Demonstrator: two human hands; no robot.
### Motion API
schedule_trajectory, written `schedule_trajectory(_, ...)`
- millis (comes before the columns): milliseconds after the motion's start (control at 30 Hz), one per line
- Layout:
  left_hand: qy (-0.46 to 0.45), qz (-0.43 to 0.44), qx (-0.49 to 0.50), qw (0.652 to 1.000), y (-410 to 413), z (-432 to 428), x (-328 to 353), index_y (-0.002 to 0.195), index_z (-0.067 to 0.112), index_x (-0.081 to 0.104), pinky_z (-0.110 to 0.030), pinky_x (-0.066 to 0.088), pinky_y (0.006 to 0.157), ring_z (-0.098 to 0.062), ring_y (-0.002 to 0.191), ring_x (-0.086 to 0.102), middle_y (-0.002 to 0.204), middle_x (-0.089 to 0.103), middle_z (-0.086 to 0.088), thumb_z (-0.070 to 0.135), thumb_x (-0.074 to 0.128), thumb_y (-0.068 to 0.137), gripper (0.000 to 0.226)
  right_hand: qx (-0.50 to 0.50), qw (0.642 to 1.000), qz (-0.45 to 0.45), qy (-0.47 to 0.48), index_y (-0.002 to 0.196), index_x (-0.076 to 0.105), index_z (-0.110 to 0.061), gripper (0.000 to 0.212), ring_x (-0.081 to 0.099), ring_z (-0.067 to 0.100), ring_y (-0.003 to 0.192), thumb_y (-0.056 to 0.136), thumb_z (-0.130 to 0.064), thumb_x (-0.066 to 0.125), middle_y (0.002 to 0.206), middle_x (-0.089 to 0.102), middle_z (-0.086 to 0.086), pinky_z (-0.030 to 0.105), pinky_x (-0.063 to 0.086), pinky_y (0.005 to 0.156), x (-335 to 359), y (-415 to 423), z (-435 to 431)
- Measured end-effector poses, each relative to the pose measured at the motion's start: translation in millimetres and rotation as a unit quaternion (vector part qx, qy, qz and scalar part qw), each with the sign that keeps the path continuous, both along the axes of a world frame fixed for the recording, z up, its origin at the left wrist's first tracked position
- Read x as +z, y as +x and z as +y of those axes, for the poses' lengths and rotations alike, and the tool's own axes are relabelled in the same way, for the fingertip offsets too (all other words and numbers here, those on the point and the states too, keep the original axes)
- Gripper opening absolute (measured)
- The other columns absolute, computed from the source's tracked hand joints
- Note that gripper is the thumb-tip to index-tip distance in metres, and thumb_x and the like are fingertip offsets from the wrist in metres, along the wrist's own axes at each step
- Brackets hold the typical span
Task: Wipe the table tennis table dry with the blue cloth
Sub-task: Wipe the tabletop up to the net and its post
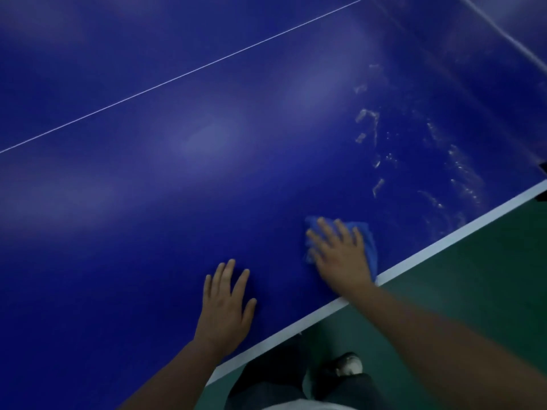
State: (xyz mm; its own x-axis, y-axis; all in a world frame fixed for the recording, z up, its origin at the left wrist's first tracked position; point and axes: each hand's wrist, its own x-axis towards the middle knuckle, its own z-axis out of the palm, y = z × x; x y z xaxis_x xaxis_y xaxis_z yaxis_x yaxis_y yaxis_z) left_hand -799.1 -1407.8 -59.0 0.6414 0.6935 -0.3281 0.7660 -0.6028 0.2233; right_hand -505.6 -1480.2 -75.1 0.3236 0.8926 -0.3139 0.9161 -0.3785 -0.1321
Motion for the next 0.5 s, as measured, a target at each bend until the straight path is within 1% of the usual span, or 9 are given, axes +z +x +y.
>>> schedule_trajectory(67,0.005,-0.003,-0.023,1.0,20.1,-3.4,-1.5,0.151,0.016,0.039,-0.047,0.0,0.121,-0.03,0.152,0.011,0.163,0.022,-0.014,0.05,0.03,0.1,0.062,-0.119,0.993,0.017,-0.024,0.155,0.03,-0.038,0.051,0.011,0.029,0.153,0.106,-0.049,0.024,0.167,0.015,-0.008,0.058,0.009,0.121,11.2,32.9,13.6)
schedule_trajectory(133,0.002,-0.02,-0.007,1.0,37.5,-5.3,-2.7,0.151,0.014,0.037,-0.048,-0.002,0.122,-0.03,0.152,0.011,0.162,0.023,-0.015,0.048,0.029,0.1,0.061,-0.17,0.985,0.024,-0.03,0.158,0.021,-0.038,0.052,0.001,0.03,0.154,0.107,-0.05,0.021,0.169,0.002,-0.008,0.056,-0.001,0.121,15.8,21.3,23.4)
schedule_trajectory(167,0.001,-0.03,0.009,1.0,46.5,-6.4,-2.8,0.151,0.014,0.036,-0.047,-0.003,0.122,-0.03,0.152,0.011,0.162,0.023,-0.015,0.047,0.028,0.1,0.061,-0.158,0.987,0.026,-0.031,0.158,0.022,-0.037,0.052,0.002,0.031,0.154,0.107,-0.049,0.019,0.169,0.003,-0.006,0.057,-0.003,0.12,16.7,2.7,22.4)
schedule_trajectory(200,0.0,-0.037,0.026,0.999,53.2,-7.4,-2.8,0.151,0.013,0.035,-0.046,-0.005,0.122,-0.03,0.151,0.011,0.161,0.023,-0.016,0.047,0.027,0.1,0.061,-0.121,0.992,0.026,-0.022,0.157,0.027,-0.036,0.053,0.006,0.033,0.154,0.106,-0.049,0.019,0.169,0.008,-0.004,0.058,-0.001,0.12,16.2,-22.7,16.0)
schedule_trajectory(267,-0.007,-0.044,0.042,0.998,62.2,-9.3,-3.5,0.151,0.012,0.036,-0.044,-0.006,0.122,-0.03,0.151,0.012,0.161,0.023,-0.017,0.047,0.027,0.1,0.062,-0.035,0.999,0.019,-0.007,0.15,0.044,-0.034,0.054,0.022,0.032,0.151,0.102,-0.05,0.026,0.164,0.026,-0.002,0.058,0.009,0.118,11.0,-72.4,-6.8)
schedule_trajectory(300,-0.013,-0.041,0.037,0.998,64.5,-10.4,-4.0,0.15,0.012,0.038,-0.045,-0.004,0.122,-0.031,0.15,0.014,0.16,0.024,-0.018,0.047,0.028,0.1,0.062,-0.025,0.999,0.032,-0.01,0.147,0.05,-0.033,0.053,0.027,0.03,0.148,0.1,-0.05,0.03,0.162,0.032,-0.003,0.057,0.014,0.116,9.0,-87.6,-16.5)
schedule_trajectory(400,-0.019,-0.018,-0.015,1.0,66.4,-11.0,-7.8,0.147,0.012,0.044,-0.048,0.002,0.121,-0.031,0.149,0.018,0.159,0.026,-0.017,0.049,0.027,0.1,0.062,-0.046,0.997,0.061,-0.021,0.143,0.054,-0.035,0.052,0.034,0.027,0.144,0.098,-0.051,0.034,0.158,0.039,-0.006,0.053,0.015,0.116,11.0,-87.7,-25.3)
schedule_trajectory(467,-0.02,-0.002,-0.041,0.999,71.5,-8.6,-7.5,0.146,0.013,0.046,-0.047,0.001,0.121,-0.03,0.149,0.018,0.159,0.026,-0.015,0.052,0.019,0.102,0.065,-0.047,0.998,0.041,-0.026,0.141,0.055,-0.036,0.052,0.036,0.027,0.142,0.097,-0.051,0.034,0.156,0.042,-0.007,0.052,0.016,0.115,11.1,-64.8,-26.5)
schedule_trajectory(500,-0.021,-0.001,-0.047,0.999,78.0,-6.4,-7.5,0.147,0.014,0.045,-0.046,-0.001,0.121,-0.029,0.15,0.015,0.161,0.023,-0.014,0.054,0.017,0.102,0.067,-0.066,0.997,0.035,-0.024,0.141,0.056,-0.036,0.052,0.036,0.027,0.142,0.097,-0.051,0.034,0.155,0.043,-0.007,0.052,0.018,0.114,8.7,-46.6,-26.9)
